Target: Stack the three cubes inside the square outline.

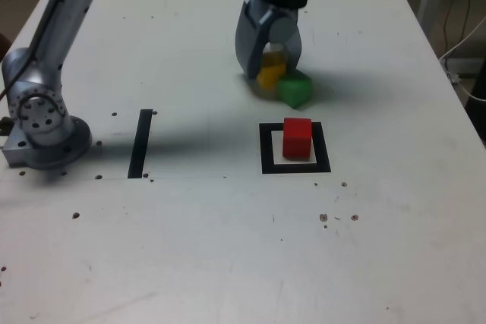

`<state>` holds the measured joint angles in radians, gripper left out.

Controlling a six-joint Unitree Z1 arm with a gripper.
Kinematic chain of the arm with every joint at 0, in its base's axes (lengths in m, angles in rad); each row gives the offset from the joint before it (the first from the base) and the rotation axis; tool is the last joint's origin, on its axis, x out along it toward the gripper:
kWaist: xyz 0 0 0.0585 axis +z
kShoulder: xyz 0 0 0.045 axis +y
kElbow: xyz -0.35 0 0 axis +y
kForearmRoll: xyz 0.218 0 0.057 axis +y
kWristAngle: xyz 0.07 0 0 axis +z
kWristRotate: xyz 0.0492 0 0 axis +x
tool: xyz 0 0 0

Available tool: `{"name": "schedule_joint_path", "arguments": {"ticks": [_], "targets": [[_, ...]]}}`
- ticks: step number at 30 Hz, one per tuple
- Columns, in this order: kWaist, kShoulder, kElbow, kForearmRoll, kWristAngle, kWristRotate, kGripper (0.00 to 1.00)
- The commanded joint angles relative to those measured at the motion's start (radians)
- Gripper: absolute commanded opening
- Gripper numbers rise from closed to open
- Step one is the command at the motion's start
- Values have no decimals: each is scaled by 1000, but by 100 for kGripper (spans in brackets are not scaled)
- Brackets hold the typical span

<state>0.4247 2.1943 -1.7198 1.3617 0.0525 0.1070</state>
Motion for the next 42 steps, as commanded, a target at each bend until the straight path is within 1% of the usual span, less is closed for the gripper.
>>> {"name": "schedule_joint_path", "arguments": {"ticks": [1,7,13,18,31,36,42], "targets": [[-14,-33,-2,11,4,0,26],[-67,-95,-30,53,6,-1,26],[-143,-119,-66,106,5,-9,26],[-215,-137,-66,131,-4,-19,26],[-378,-144,-46,138,-34,-54,26],[-404,-133,-44,129,-44,-59,26],[-408,-111,-49,116,-51,-50,26]]}}
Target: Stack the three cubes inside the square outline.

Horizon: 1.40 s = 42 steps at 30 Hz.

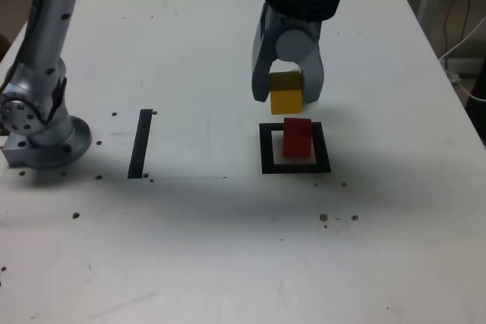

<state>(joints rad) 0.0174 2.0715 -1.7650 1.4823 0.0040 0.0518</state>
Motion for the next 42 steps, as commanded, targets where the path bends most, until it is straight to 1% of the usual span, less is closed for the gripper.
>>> {"name": "schedule_joint_path", "arguments": {"ticks": [1,10,33,34,35,36,40,42], "targets": [[0,16,-6,-6,-3,8,26],[0,58,-22,-22,-9,35,26],[0,96,-19,-44,-9,45,27],[0,97,-19,-44,-9,45,28],[0,98,-18,-44,-9,45,33],[0,100,-18,-45,-10,46,40],[3,108,-17,-46,-11,52,82],[4,112,-16,-46,-12,55,97]]}}
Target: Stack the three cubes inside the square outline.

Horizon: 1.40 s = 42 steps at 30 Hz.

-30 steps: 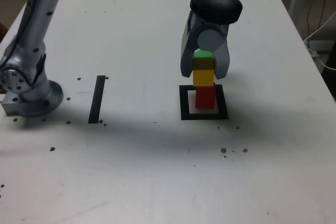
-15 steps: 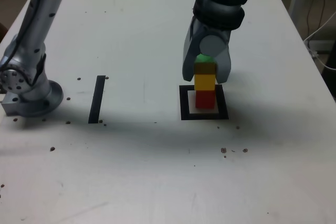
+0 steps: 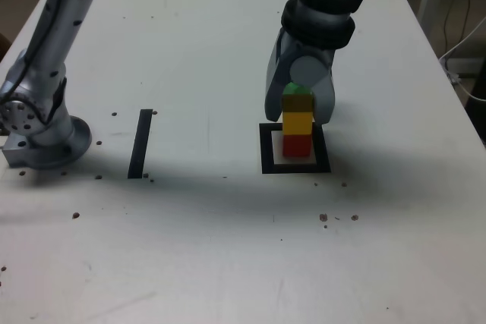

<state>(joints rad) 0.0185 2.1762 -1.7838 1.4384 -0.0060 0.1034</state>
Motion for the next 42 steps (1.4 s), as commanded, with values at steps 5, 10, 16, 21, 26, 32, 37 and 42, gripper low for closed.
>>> {"name": "schedule_joint_path", "arguments": {"ticks": [5,10,16,21,26,32,37,42], "targets": [[4,10,4,-3,-2,5,100],[5,9,5,-3,-1,6,100],[10,-16,9,0,25,4,100],[25,-67,21,9,80,-9,100],[60,-100,25,19,119,-43,100],[116,-108,26,38,132,-114,100],[168,-81,24,46,109,-158,100],[218,-39,13,46,76,-169,100]]}}
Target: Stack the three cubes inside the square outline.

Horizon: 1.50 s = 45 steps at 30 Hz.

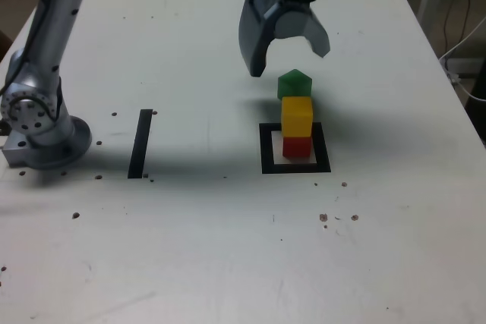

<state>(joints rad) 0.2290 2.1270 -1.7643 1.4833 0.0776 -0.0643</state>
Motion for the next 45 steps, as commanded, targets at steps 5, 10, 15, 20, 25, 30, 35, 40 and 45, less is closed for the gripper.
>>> {"name": "schedule_joint_path", "arguments": {"ticks": [5,10,15,20,25,30,35,40,45], "targets": [[36,40,-18,-4,-37,3,100],[60,70,-45,-4,-60,20,99],[82,110,-72,-3,-88,46,96],[94,139,-89,-7,-109,65,93],[100,158,-96,-10,-122,71,87],[101,176,-108,-9,-136,78,80],[101,190,-112,-11,-139,80,63],[101,198,-113,-14,-138,80,46],[100,198,-113,-15,-132,80,38]]}}
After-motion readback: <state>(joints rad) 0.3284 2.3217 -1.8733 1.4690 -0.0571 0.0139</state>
